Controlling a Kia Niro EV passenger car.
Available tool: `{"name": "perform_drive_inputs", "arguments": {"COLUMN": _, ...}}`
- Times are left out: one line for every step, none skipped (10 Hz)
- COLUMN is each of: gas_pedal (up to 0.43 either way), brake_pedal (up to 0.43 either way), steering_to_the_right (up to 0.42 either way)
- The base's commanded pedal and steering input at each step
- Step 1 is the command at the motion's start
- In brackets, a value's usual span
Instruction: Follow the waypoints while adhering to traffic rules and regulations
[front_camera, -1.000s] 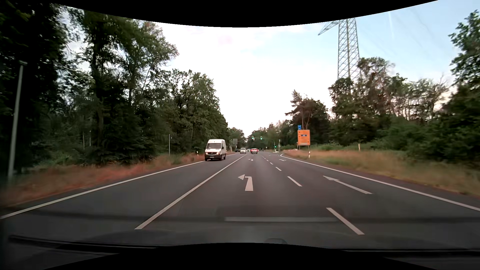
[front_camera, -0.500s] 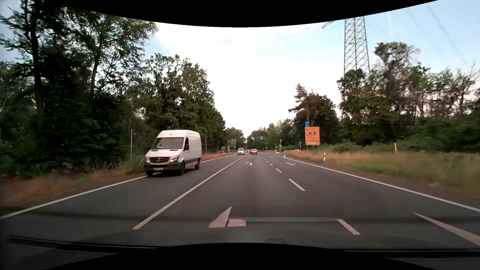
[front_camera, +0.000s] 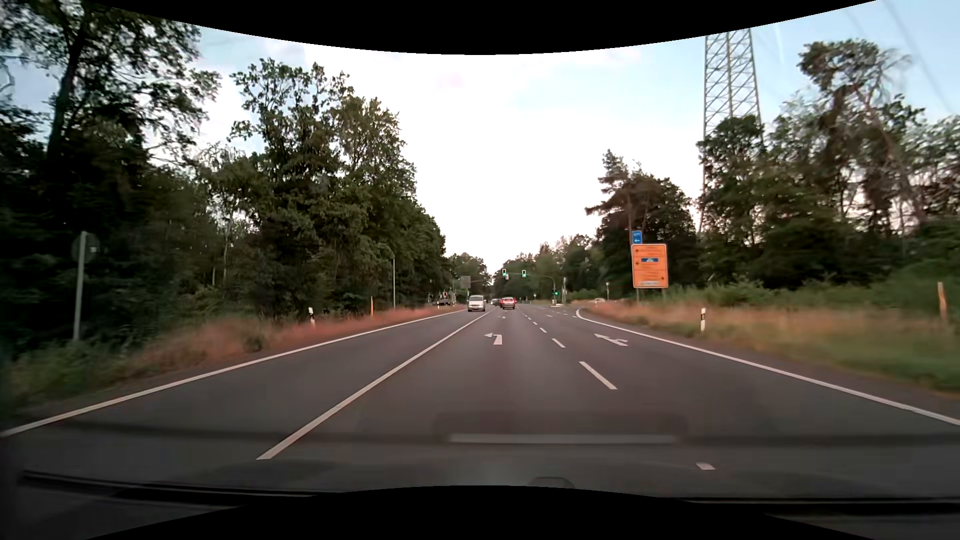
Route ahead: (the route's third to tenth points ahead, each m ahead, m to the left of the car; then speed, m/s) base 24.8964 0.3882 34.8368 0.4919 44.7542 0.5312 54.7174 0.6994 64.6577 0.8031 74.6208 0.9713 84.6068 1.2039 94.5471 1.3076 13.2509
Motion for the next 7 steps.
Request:
{"name": "perform_drive_inputs", "arguments": {"gas_pedal": 0.000, "brake_pedal": 0.104, "steering_to_the_right": -0.006}}
{"name": "perform_drive_inputs", "arguments": {"gas_pedal": 0.000, "brake_pedal": 0.098, "steering_to_the_right": -0.006}}
{"name": "perform_drive_inputs", "arguments": {"gas_pedal": 0.000, "brake_pedal": 0.098, "steering_to_the_right": -0.006}}
{"name": "perform_drive_inputs", "arguments": {"gas_pedal": 0.000, "brake_pedal": 0.098, "steering_to_the_right": -0.006}}
{"name": "perform_drive_inputs", "arguments": {"gas_pedal": 0.000, "brake_pedal": 0.098, "steering_to_the_right": -0.006}}
{"name": "perform_drive_inputs", "arguments": {"gas_pedal": 0.000, "brake_pedal": 0.104, "steering_to_the_right": -0.006}}
{"name": "perform_drive_inputs", "arguments": {"gas_pedal": 0.000, "brake_pedal": 0.098, "steering_to_the_right": -0.006}}
